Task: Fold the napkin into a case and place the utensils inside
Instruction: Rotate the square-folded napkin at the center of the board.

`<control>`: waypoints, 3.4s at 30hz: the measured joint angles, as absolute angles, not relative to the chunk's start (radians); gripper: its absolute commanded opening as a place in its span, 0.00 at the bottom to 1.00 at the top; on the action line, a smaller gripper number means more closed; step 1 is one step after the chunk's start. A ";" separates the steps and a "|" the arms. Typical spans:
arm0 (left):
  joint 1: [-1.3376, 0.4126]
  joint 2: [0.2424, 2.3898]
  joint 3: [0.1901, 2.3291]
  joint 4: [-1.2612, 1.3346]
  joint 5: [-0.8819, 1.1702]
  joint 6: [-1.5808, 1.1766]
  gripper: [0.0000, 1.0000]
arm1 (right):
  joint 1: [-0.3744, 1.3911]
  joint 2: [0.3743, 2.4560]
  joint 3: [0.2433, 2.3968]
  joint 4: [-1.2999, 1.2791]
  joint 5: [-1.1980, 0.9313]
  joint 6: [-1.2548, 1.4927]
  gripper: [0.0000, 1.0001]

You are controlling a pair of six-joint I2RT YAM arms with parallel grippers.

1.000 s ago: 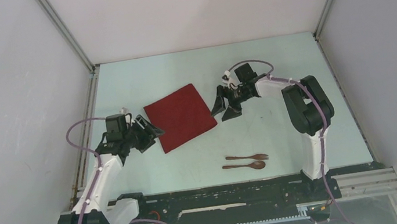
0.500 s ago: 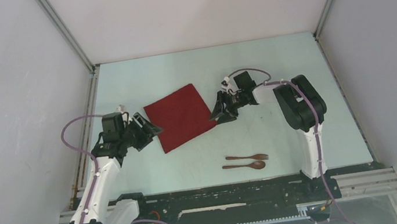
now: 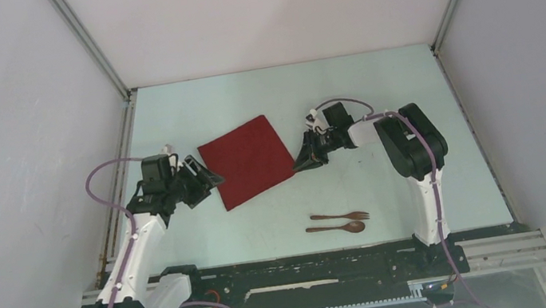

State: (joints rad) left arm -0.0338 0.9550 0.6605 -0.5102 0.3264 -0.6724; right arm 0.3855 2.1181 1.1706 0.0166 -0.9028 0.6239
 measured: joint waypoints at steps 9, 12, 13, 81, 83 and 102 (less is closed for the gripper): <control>-0.034 0.964 0.661 -0.510 0.327 -0.672 0.67 | 0.380 2.117 1.158 0.020 -0.909 0.633 0.00; -0.034 0.976 0.675 -0.524 0.329 -0.662 0.69 | 0.370 2.111 1.158 -0.025 -0.910 0.615 0.00; -0.034 0.986 0.689 -0.533 0.330 -0.656 0.69 | 0.365 2.108 1.158 -0.047 -0.910 0.604 0.00; -0.027 2.069 1.467 -0.696 0.431 -0.182 0.22 | 0.291 1.759 0.966 -0.154 -0.674 0.524 0.68; -0.025 2.068 1.459 -0.693 0.425 -0.189 0.13 | 0.285 1.759 0.965 -0.159 -0.672 0.524 0.68; 0.013 1.463 0.578 -0.155 0.385 -0.792 0.00 | 0.266 1.834 0.910 0.032 -0.683 0.708 0.65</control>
